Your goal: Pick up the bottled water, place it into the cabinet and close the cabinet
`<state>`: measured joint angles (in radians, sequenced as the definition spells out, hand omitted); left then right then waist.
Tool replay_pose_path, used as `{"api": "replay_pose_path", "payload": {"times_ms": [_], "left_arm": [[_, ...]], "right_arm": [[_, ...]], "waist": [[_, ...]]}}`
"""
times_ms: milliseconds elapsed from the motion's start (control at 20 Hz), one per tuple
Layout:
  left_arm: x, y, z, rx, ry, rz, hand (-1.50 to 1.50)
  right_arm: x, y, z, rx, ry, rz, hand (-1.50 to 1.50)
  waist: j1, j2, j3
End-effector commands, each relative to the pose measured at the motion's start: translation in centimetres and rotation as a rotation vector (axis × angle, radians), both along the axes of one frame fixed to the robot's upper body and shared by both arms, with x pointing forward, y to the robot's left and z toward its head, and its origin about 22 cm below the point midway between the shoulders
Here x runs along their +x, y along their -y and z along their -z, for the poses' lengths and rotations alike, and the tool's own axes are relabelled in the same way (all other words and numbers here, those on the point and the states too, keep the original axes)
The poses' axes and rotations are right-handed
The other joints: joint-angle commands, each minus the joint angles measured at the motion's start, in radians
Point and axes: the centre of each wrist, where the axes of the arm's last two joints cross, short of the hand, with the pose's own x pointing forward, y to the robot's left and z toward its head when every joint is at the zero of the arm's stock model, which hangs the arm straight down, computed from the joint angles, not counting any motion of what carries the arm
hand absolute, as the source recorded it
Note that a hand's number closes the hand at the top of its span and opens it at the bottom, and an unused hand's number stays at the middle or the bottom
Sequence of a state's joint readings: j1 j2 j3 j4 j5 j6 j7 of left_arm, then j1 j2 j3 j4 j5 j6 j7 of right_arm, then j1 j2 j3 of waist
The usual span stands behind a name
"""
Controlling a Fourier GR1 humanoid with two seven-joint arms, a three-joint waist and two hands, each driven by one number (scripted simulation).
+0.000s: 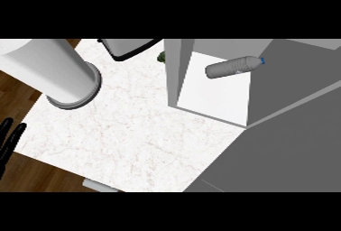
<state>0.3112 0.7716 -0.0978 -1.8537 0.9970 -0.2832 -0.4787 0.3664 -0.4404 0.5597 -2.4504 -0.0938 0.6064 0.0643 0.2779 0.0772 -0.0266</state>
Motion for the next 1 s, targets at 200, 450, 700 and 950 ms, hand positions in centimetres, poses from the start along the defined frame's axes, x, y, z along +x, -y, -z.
{"api": "replay_pose_path", "payload": {"times_ms": [200,450,700,950], "left_arm": [[0.1,-0.5,0.1,0.002,-0.010,0.000,-1.50],[0.4,-0.4,-0.1,0.003,-0.008,0.015,-1.50],[0.6,-0.8,0.0,0.004,-0.008,0.000,-1.50],[0.4,-1.2,0.4,-0.008,-0.026,-0.017,-1.50]], "right_arm": [[2.9,-0.9,0.1,-0.134,0.023,0.119,1.50],[5.6,-1.9,0.6,-0.168,0.008,0.179,1.50],[9.0,-3.7,1.5,-0.187,-0.060,0.221,1.50],[12.5,-5.5,0.3,-0.131,-0.069,0.305,1.50]], "waist": [[0.008,-0.004,-0.001],[0.007,-0.004,0.005],[0.003,-0.009,0.010],[-0.015,-0.023,0.013]]}}
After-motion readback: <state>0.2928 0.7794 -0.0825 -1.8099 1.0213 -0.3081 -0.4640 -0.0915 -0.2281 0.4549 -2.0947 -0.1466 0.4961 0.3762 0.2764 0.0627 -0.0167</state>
